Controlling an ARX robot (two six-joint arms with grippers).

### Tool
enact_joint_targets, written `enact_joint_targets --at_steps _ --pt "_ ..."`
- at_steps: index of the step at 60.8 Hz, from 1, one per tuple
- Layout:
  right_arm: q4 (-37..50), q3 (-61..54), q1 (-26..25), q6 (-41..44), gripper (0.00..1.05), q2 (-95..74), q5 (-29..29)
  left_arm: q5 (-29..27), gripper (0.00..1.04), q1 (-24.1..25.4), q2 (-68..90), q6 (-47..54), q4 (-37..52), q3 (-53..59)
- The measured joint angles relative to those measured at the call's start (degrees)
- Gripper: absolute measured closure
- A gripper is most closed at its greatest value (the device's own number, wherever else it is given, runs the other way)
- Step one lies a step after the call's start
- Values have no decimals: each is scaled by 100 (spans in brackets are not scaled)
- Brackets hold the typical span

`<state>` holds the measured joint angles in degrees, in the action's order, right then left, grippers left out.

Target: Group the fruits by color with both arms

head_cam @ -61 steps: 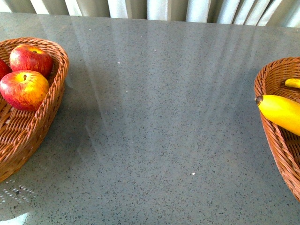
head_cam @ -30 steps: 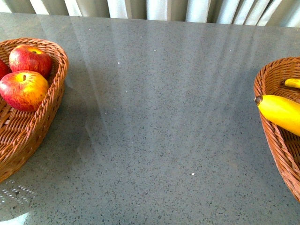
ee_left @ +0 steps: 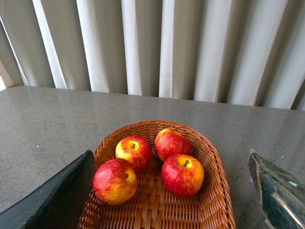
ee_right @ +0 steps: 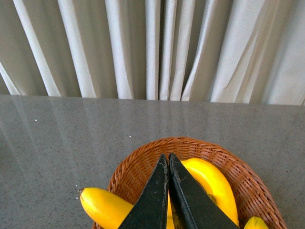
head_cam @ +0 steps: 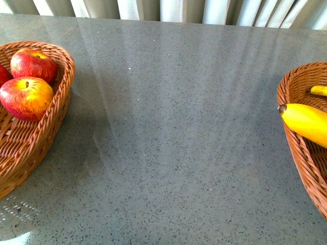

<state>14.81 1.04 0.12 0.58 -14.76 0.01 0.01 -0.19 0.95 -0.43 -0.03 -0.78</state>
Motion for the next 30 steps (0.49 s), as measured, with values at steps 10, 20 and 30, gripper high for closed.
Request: enact_joint_targets --at_steps 10,20,30 --pt "-275 0 0 2 103 278 0 0 9 0 0 0 2 2" --pt "-625 2 0 0 103 610 2 0 9 0 0 0 0 2" --pt "-1456 2 -2 0 103 1419 0 2 9 -2 0 0 2 2"
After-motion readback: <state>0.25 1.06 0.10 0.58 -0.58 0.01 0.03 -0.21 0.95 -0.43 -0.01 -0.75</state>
